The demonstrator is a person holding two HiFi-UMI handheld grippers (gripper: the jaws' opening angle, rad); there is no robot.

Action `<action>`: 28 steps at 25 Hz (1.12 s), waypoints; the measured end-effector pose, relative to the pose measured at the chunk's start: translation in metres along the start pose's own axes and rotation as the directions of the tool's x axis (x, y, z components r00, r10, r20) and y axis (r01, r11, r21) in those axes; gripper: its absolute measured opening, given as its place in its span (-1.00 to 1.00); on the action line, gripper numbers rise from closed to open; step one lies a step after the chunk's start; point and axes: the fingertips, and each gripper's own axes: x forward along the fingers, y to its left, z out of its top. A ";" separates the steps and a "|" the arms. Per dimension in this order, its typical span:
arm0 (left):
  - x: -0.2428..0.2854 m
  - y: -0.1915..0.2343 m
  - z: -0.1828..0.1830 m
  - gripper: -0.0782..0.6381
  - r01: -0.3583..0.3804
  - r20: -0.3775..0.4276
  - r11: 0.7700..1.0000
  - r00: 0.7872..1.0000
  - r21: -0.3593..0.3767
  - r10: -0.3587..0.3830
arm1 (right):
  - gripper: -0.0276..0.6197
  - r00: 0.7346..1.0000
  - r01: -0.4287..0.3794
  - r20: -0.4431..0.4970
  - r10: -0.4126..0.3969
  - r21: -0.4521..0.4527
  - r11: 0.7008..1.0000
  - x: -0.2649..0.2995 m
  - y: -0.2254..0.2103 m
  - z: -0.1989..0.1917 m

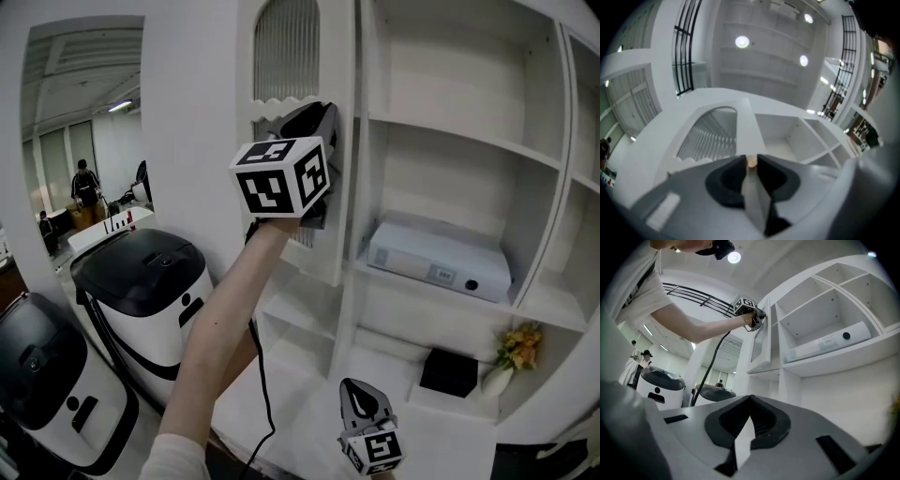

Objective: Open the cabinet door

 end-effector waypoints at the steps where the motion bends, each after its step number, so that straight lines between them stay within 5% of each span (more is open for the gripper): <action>1: -0.005 0.001 0.003 -0.57 0.010 0.005 1.000 1.000 -0.020 -0.010 | -0.91 1.000 -0.011 0.001 0.011 0.012 1.000 0.002 0.004 0.000; 4: -0.017 0.005 0.013 -0.58 0.041 0.020 0.993 0.999 -0.114 -0.039 | -0.91 0.999 -0.047 0.013 0.046 0.053 0.998 0.009 0.013 0.001; 13: -0.056 0.024 0.040 -0.57 0.101 0.109 0.964 0.991 -0.244 -0.077 | -0.91 0.986 -0.164 0.025 0.163 0.034 0.986 0.029 0.057 0.007; 18: -0.075 0.039 0.051 -0.57 0.137 0.194 0.914 0.979 -0.382 -0.065 | -0.91 0.978 -0.207 0.030 0.206 0.062 0.976 0.037 0.064 0.002; 28: -0.106 0.062 0.069 -0.56 0.169 0.256 0.910 0.964 -0.379 -0.073 | -0.91 0.967 -0.254 0.018 0.253 0.064 0.965 0.050 0.072 -0.004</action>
